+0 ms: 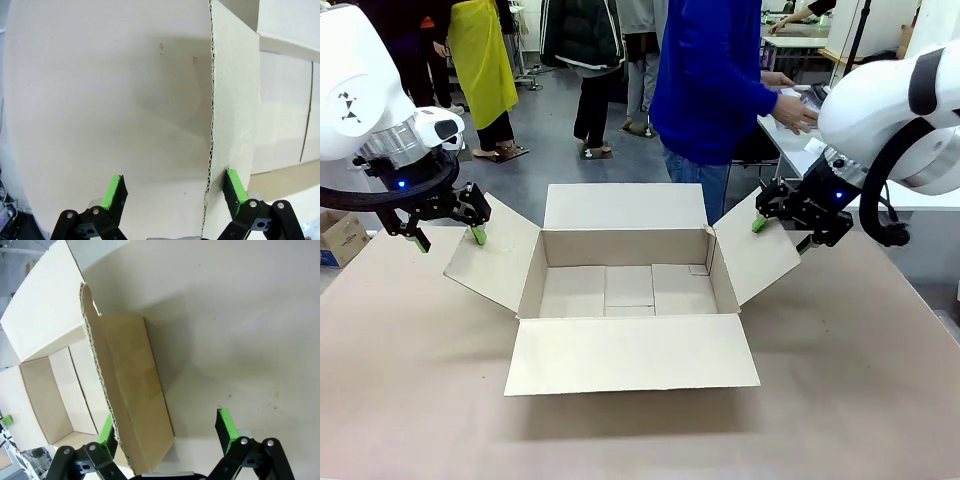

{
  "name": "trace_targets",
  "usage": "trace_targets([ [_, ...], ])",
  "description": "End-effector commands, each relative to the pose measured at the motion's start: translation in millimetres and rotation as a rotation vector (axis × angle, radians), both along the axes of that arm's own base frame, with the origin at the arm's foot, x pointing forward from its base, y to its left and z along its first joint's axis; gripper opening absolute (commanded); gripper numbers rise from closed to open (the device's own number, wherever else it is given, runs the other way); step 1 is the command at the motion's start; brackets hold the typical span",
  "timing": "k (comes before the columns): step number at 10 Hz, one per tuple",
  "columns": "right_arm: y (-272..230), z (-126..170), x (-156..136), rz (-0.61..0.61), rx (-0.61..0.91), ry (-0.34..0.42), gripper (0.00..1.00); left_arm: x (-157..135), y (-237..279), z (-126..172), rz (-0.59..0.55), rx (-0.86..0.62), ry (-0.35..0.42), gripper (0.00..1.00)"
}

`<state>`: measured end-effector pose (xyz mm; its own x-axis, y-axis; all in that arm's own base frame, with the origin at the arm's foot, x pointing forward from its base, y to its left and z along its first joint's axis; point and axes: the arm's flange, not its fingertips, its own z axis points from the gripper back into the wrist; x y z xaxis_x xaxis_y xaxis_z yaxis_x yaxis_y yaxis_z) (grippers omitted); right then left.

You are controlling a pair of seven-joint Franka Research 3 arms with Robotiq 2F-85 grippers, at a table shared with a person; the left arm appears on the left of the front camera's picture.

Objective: Pack the gift set into the box.
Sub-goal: Place both hands on the side flaps of the Package Box and spread them outward, then lift both hands away from the flaps of the Package Box.

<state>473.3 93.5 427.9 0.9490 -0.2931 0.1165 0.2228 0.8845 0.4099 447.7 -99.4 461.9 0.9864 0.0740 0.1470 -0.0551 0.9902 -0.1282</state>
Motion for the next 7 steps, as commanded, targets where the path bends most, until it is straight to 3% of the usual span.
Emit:
trace_targets([
  [1,-3.1,5.5,0.7,-0.016,-0.013,0.009,1.00,-0.5,0.1,1.3,0.016,0.018,-0.005,1.00],
  [7,-3.1,5.5,0.7,-0.016,-0.013,0.009,1.00,-0.5,0.1,1.3,0.016,0.018,-0.005,1.00],
])
